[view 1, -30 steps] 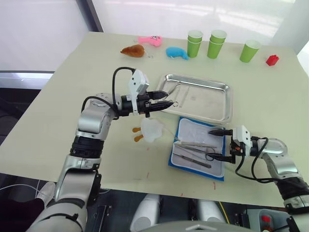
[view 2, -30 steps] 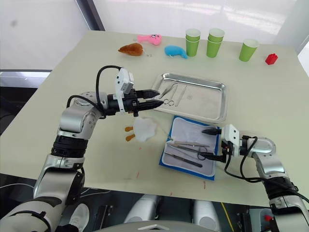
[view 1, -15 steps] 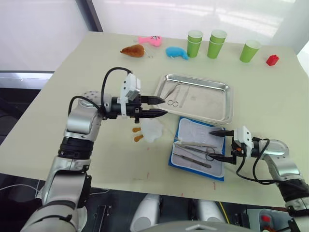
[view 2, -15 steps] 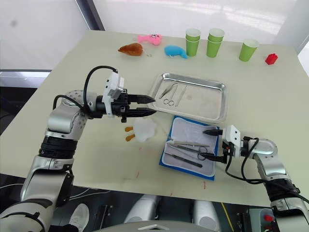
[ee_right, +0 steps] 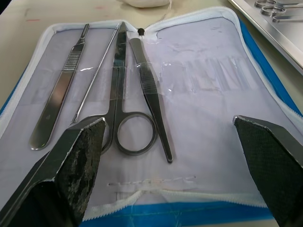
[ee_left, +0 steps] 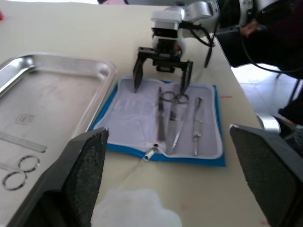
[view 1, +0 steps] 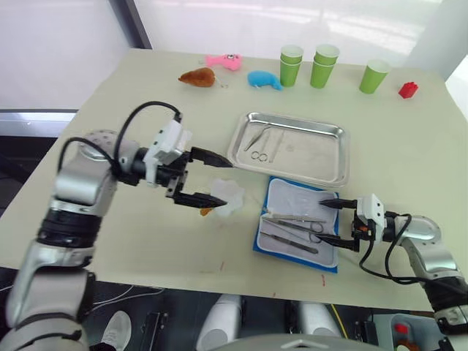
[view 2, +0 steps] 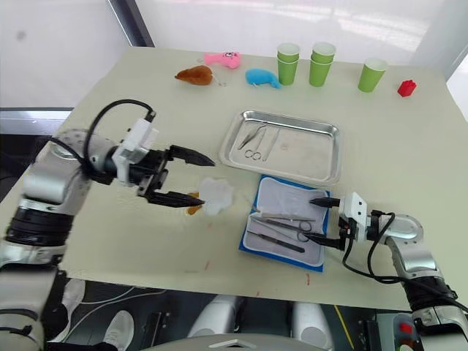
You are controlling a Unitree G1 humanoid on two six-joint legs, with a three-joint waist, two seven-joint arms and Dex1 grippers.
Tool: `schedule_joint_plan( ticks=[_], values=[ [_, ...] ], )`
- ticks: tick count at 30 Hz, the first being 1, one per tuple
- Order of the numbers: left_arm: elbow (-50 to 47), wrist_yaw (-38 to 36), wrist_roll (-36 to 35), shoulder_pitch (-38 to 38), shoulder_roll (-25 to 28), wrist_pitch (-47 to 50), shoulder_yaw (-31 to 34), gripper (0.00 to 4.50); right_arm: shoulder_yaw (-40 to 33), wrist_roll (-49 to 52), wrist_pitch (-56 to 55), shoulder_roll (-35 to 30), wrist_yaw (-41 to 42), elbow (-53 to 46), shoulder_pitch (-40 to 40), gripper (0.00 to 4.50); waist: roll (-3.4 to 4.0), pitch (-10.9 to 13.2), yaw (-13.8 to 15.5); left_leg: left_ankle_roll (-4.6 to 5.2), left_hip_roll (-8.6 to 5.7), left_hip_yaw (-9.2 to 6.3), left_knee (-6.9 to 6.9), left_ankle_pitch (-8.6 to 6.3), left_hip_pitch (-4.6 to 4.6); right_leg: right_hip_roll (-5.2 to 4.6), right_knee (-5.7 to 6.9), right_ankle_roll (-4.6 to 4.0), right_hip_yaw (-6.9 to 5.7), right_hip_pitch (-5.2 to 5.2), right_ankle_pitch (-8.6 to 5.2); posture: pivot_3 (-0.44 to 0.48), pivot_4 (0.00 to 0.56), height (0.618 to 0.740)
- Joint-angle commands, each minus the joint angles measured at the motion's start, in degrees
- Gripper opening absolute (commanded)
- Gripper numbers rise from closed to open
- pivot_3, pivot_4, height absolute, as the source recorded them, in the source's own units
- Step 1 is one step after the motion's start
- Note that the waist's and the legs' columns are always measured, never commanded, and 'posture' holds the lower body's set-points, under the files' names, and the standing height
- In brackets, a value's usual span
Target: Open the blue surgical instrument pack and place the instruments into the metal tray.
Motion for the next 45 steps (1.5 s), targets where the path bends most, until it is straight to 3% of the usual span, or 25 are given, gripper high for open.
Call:
schedule_joint_plan(
  ticks=[1,6,14,36,45],
  values=[
    [0.9,-3.2,-8.2,-1.3,9.4,-7.8,-4.6,4.33,2.2,-3.3,2.5,-1.0,0.3,4.1,4.0,4.5,0.02,0.0,0.0,0.0,0.0,0.01,0.0,0.0,0.0,0.0,0.0,0.0,0.01,0.0,0.0,0.0,0.15,0.74],
    [4.0,-3.2,-13.8,-4.5,17.5,-16.5,-13.0,4.33,2.1,-3.4,2.4,-1.1,0.6,4.3,4.1,4.5,0.05,0.0,0.3,0.13,-0.03,0.04,0.0,-0.08,0.09,0.02,0.06,0.0,0.02,0.0,0.0,0.0,0.15,0.74],
    [6.4,-3.2,-16.5,-8.0,20.2,-22.9,-20.5,4.33,2.1,-3.4,2.2,-1.3,1.0,4.5,4.0,4.5,0.05,0.0,0.1,0.32,-0.06,0.23,0.03,-0.17,0.2,0.09,0.4,0.01,0.04,-0.01,-0.01,0.0,0.15,0.74],
    [10.0,-3.2,-17.1,-10.4,17.2,-26.1,-24.5,4.33,2.2,-3.5,2.2,-1.4,0.4,3.8,4.6,4.5,0.05,0.0,0.1,0.39,-0.05,0.4,0.29,-0.2,0.37,0.11,0.82,0.03,0.2,-0.01,-0.03,0.0,0.15,0.74],
    [15.4,-3.2,-11.8,-14.1,8.9,-28.0,-26.3,4.33,2.6,-3.7,2.4,-0.9,0.1,3.9,4.2,4.5,-0.01,0.0,-0.1,0.69,-0.1,0.81,0.73,-0.39,0.42,0.08,0.87,0.17,0.58,0.02,-0.08,0.0,0.15,0.74]
  ],
)
